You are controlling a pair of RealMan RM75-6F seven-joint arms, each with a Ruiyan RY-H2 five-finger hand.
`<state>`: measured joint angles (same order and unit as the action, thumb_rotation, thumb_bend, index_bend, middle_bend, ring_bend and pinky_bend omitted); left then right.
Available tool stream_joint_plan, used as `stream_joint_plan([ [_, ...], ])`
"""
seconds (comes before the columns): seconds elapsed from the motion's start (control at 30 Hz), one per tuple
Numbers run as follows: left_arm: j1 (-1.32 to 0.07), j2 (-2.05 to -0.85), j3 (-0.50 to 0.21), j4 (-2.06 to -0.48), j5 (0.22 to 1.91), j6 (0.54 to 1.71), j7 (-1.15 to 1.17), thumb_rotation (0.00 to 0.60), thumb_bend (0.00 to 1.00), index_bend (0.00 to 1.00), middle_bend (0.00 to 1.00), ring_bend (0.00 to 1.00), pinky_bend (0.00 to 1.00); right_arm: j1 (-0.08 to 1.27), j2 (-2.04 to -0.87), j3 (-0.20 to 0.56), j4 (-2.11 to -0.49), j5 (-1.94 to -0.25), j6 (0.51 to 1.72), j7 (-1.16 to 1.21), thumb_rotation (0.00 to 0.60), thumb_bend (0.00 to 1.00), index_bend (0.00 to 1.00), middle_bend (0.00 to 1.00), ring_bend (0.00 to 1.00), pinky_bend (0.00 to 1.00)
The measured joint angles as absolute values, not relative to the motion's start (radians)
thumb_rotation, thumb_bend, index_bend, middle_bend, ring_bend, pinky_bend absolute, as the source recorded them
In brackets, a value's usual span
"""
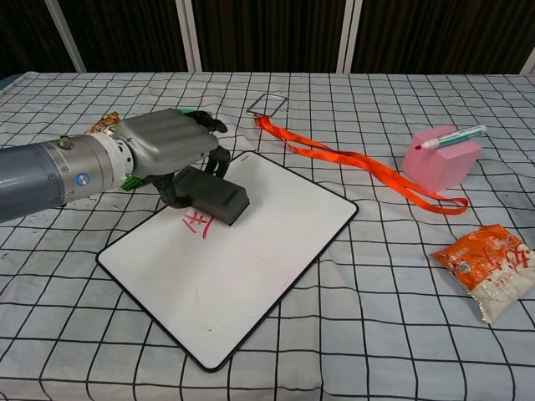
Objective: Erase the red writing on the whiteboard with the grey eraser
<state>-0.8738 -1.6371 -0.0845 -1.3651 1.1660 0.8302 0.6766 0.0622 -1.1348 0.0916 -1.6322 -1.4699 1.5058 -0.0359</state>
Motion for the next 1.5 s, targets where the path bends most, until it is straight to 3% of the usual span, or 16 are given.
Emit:
stream_joint_plan([
  [0.6, -0.841, -1.462, -0.015, -1.576, 1.124, 0.805, 0.636, 0.600, 0.31, 0.42, 0.41, 0.00, 0.00, 0.062, -1.136, 0.091, -1.633, -1.473, 1.508, -0.039, 0.600, 0.15, 0.01, 0.10, 0.21, 0.22],
  [0.97, -0.864, -1.528, -0.016, -1.513, 1.154, 0.852, 0.713, 0.600, 0.31, 0.42, 0.41, 0.00, 0.00, 0.062, -1.137, 0.092, -1.633, -1.472, 1.509, -0.040, 0.600, 0.15, 0.01, 0.10, 0.21, 0.22],
  [1.5, -0.919, -1.606, -0.070, -1.377, 1.027, 0.844, 0.796, 0.600, 0.31, 0.42, 0.40, 0.00, 0.00, 0.062, -1.137, 0.093, -1.631, -1.472, 1.509, -0.038, 0.600, 0.15, 0.01, 0.10, 0.21, 0.22],
])
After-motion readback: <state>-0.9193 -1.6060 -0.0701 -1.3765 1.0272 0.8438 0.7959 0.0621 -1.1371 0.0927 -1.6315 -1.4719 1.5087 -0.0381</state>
